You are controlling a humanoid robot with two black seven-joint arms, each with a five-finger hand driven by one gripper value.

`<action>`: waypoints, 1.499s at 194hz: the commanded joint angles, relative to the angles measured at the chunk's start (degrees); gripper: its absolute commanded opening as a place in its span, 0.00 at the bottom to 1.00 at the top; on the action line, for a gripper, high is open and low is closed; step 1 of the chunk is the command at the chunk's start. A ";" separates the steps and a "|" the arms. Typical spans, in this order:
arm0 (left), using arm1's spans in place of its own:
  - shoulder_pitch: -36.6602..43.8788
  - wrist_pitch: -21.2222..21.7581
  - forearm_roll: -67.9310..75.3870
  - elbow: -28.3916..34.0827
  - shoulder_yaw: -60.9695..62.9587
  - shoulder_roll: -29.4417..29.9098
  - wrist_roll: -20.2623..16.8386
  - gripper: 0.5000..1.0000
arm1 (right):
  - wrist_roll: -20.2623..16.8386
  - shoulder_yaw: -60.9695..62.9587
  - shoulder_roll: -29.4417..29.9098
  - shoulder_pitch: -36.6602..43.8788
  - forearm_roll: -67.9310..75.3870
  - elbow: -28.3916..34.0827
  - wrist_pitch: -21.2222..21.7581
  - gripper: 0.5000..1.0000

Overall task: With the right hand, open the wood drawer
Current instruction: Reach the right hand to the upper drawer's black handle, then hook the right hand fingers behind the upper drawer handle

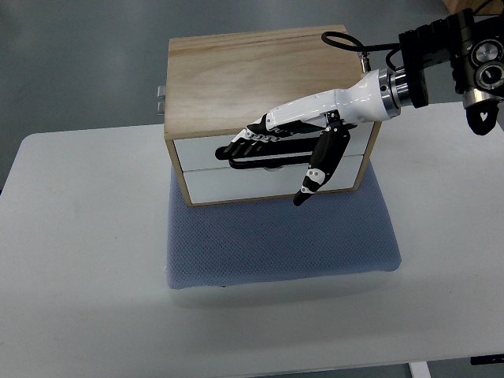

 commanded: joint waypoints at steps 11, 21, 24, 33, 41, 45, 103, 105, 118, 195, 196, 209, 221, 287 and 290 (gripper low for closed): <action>-0.07 0.00 0.01 0.00 0.00 0.00 0.00 1.00 | -0.19 -0.18 0.63 -0.37 -0.12 -2.58 0.00 0.88; -0.07 0.00 -0.08 0.00 0.00 0.00 0.00 1.00 | -0.19 -0.97 0.63 -0.55 -0.12 -2.93 0.00 0.88; -0.07 0.00 0.01 0.00 0.00 0.00 0.00 1.00 | -0.19 -1.14 0.63 -0.55 -0.12 -2.93 0.00 0.88; 0.02 0.00 0.01 0.00 0.00 0.00 0.00 1.00 | -0.19 -1.67 0.63 -0.72 -0.12 -3.28 0.00 0.88; 0.02 0.00 0.01 0.00 0.00 0.00 0.00 1.00 | -0.19 -2.02 0.71 -0.72 -0.21 -3.37 0.00 0.88; 0.02 0.00 0.01 0.00 0.00 0.00 0.00 1.00 | -0.19 -2.20 0.71 -0.81 -0.21 -3.46 0.00 0.88; 0.02 0.00 0.01 0.00 0.00 0.00 0.00 1.00 | -0.28 -4.13 2.21 -2.04 -1.00 -6.89 0.00 0.88; 0.02 0.00 0.01 0.00 0.00 0.00 0.00 1.00 | -0.28 -4.13 2.21 -2.04 -1.00 -7.06 0.00 0.88; 0.02 0.00 0.01 0.00 0.00 0.00 0.00 1.00 | -0.28 -4.13 2.30 -2.13 -1.00 -8.03 0.00 0.88; 0.02 0.00 0.01 0.00 0.00 0.00 0.00 1.00 | -0.37 -4.13 2.91 -3.09 -0.91 -9.52 0.00 0.88; 0.02 0.00 0.01 0.00 0.00 0.00 0.00 1.00 | -0.37 -4.13 2.91 -3.09 -0.91 -9.52 0.00 0.88; 0.02 0.00 0.01 0.00 0.00 0.00 0.00 1.00 | -0.55 -4.13 2.91 -3.18 -0.82 -9.44 0.00 0.88; 0.02 0.00 0.01 0.00 0.00 0.00 0.00 1.00 | -0.63 -4.13 2.91 -3.27 -0.74 -9.44 0.00 0.88; 0.02 0.00 0.01 0.00 0.00 0.00 0.00 1.00 | -2.39 -4.13 2.91 -3.80 -0.12 -8.38 0.00 0.88; 0.02 0.00 0.01 0.00 0.00 0.00 0.00 1.00 | -2.65 -4.13 2.91 -3.80 -0.12 -8.29 0.00 0.89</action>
